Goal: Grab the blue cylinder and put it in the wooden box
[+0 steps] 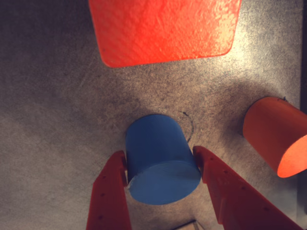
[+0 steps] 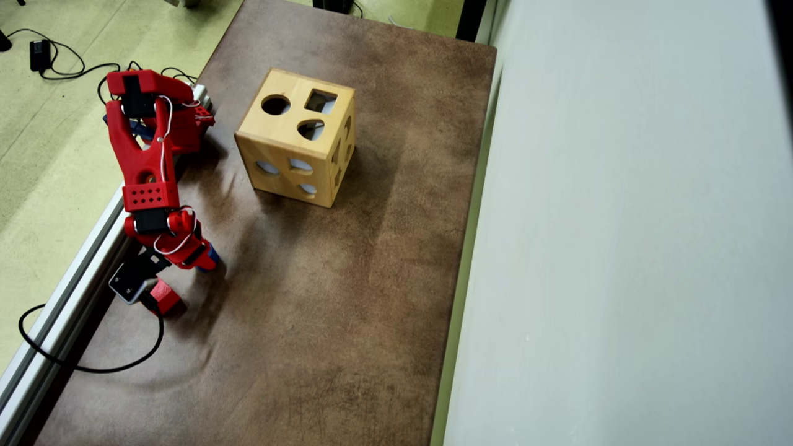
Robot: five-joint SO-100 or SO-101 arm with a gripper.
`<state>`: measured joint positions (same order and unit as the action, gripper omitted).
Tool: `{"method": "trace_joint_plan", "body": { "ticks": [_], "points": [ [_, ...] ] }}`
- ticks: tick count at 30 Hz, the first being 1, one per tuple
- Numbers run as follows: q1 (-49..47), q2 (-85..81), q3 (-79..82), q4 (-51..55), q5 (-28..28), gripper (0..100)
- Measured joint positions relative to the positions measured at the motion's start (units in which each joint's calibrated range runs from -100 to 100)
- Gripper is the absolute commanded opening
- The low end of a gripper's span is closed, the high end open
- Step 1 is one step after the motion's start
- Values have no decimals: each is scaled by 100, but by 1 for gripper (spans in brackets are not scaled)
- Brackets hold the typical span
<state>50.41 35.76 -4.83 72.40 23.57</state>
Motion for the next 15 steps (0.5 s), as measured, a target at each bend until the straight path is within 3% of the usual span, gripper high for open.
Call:
{"method": "trace_joint_plan", "body": {
  "ticks": [15],
  "points": [
    [-7, -661, 0, 113, -5, 6]
  ]
}}
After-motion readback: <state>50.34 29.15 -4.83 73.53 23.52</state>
